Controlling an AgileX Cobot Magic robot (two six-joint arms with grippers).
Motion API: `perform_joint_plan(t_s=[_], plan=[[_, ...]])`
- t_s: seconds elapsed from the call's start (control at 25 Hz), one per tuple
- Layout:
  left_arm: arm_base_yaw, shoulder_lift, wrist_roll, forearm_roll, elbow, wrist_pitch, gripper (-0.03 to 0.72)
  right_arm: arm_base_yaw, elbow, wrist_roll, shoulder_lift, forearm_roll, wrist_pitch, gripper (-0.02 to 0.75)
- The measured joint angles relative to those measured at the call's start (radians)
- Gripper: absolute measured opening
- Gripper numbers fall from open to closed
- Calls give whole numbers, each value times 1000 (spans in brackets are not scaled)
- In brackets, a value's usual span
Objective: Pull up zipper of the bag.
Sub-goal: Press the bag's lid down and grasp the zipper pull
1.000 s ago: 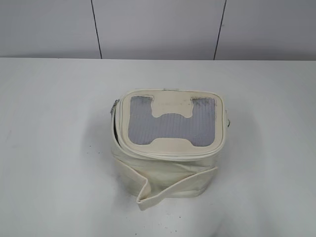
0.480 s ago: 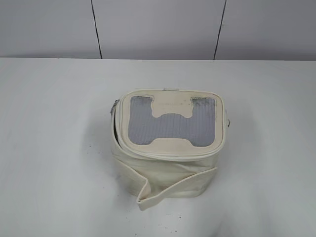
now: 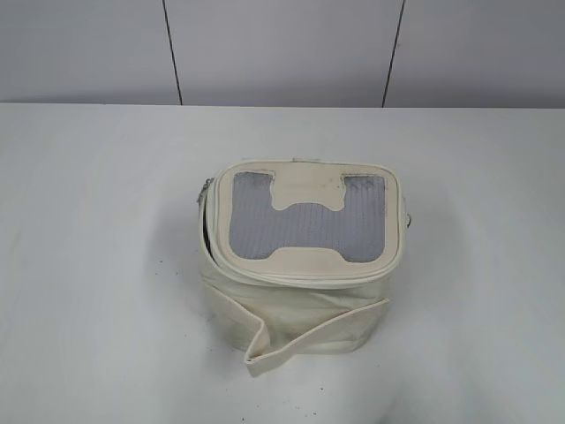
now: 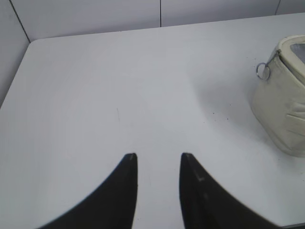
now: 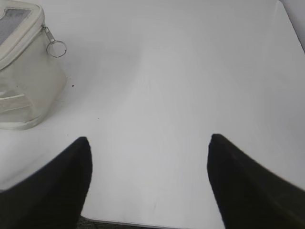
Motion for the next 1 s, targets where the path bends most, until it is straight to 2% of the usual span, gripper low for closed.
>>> perform_joint_plan(t_s=[1.0], plan=[[0, 0, 0, 0, 0, 0, 238, 0, 0, 0, 0, 0, 0, 586]])
